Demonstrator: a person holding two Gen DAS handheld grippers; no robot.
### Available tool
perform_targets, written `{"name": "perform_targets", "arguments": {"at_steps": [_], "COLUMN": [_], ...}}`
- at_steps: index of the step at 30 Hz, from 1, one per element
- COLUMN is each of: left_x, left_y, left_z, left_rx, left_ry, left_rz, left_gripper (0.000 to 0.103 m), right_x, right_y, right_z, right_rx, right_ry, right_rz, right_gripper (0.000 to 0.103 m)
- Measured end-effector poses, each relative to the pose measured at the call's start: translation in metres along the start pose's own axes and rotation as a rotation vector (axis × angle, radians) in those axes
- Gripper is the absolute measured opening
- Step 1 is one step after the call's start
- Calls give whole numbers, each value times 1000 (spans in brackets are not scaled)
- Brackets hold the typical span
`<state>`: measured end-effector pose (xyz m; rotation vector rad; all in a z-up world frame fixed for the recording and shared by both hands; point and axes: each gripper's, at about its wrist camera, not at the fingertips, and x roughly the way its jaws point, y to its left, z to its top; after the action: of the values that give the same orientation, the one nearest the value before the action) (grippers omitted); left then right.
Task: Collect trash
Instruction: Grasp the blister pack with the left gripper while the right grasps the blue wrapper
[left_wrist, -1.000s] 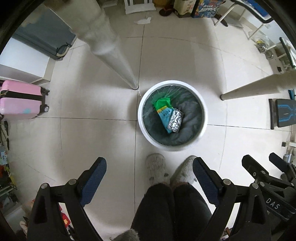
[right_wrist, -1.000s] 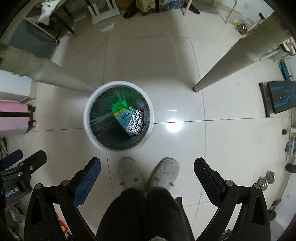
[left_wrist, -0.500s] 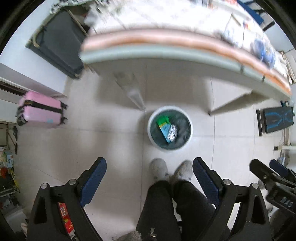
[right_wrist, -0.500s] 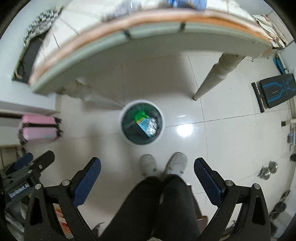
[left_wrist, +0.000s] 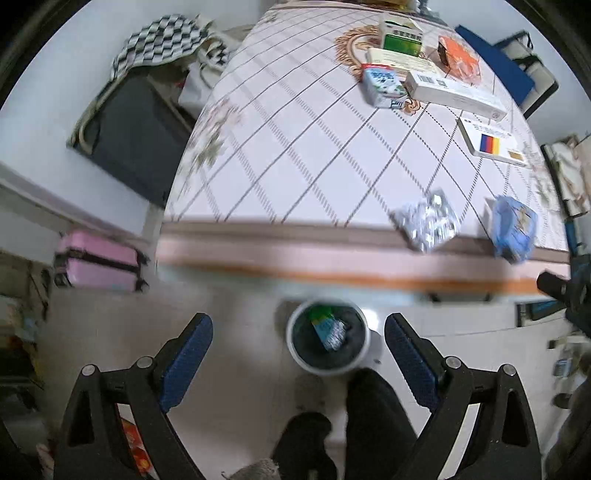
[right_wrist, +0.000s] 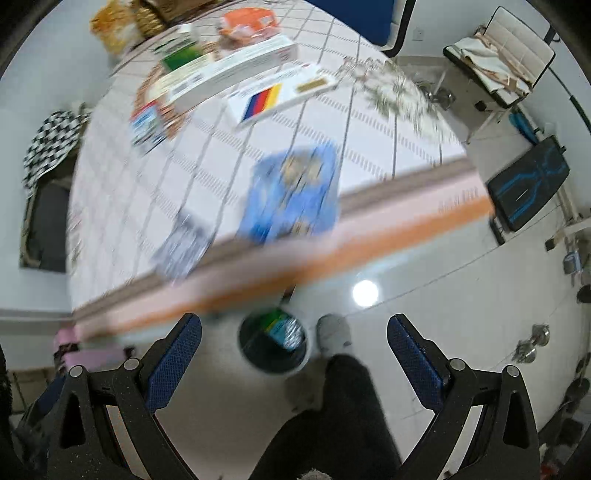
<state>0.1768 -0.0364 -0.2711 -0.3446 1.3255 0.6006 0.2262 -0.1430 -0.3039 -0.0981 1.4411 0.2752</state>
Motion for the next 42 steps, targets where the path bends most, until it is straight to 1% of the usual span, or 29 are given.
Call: {"name": "perform_targets", "arguments": {"at_steps": [2, 3, 5, 6, 7, 8, 9, 10, 11, 12, 13, 14, 15, 16, 17, 18, 19, 21, 22, 24, 26, 28, 29, 32, 35, 37, 38, 40, 42], "left_x": [5, 11, 21, 27, 29, 34, 38, 42, 46, 50, 55, 65, 71, 76, 81, 86, 90, 95, 98, 104, 110, 112, 113, 110, 108, 102, 98, 90, 85], "left_y": [-15, -23, -38, -48, -55, -64, -72, -80, -88, -94, -102, -104, -102, -95, -84, -69, -56, -38, -31, -24, -23, -26, -31, -44, -55, -61, -64, -70, -74], "left_z": [13, 20, 31, 37, 40, 45, 48, 50, 52, 53, 54, 56, 58, 61, 63, 63, 60, 53, 49, 47, 48, 51, 53, 61, 67, 68, 68, 68, 66], "left_rx": [29, 47, 96, 140, 177, 226, 271, 318, 366, 410, 431, 437, 401, 319, 207, 70, -60, -247, -333, -438, -515, -549, -542, -489, -413, -357, -335, -261, -223], "left_ry": [5, 13, 25, 26, 28, 30, 34, 44, 54, 63, 81, 136, 179, 230, 280, 327, 369, 409, 416, 429, 444, 437, 432, 401, 354, 313, 297, 264, 244], "left_rz": [32, 41, 48, 48, 50, 49, 44, 36, 28, 24, 64, 87, 77, 18, -30, -79, -154, -238, -274, -307, -312, -297, -280, -197, -107, -68, -66, -31, -18], "left_gripper": [95, 95, 95, 95, 95, 95, 95, 95, 95, 95, 95, 95, 95, 95, 95, 95, 95, 95, 95, 95, 95, 95, 95, 94, 93, 82, 70, 66, 62], "right_x": [26, 41, 61, 68, 78, 85, 90, 94, 93, 92, 88, 86, 84, 81, 80, 79, 78, 79, 82, 88, 88, 88, 88, 90, 88, 86, 86, 86, 87], "right_y": [-1, 0, 1, 1, 3, 4, 5, 5, 3, 1, -7, -14, -22, -33, -38, -47, -53, -63, -69, -77, -77, -80, -78, -77, -75, -73, -73, -72, -70], "right_z": [33, 44, 61, 64, 72, 77, 79, 82, 84, 85, 88, 90, 92, 95, 97, 100, 102, 104, 107, 117, 122, 124, 126, 133, 130, 127, 127, 126, 125], "right_rx": [3, 6, 0, -5, -22, -41, -56, -79, -90, -95, -86, -69, -50, -27, -18, -1, 14, 45, 74, 96, 93, 91, 93, 101, 93, 81, 73, 64, 57], "right_ry": [28, 40, 62, 67, 81, 95, 105, 111, 101, 93, 83, 83, 83, 83, 81, 75, 67, 64, 71, 80, 68, 56, 56, 57, 53, 49, 47, 42, 36], "right_rz": [-20, -19, -12, -5, 3, 6, 9, 15, 24, 25, 35, 44, 49, 55, 57, 52, 50, 51, 65, 79, 72, 66, 66, 66, 61, 55, 52, 50, 48], "right_gripper": [102, 102, 101, 97, 88, 80, 62, 54, 48, 36, 28, 27, 26, 26, 26, 26, 26, 26, 26, 26, 26, 26, 26, 26, 26, 25, 25, 24, 23]}}
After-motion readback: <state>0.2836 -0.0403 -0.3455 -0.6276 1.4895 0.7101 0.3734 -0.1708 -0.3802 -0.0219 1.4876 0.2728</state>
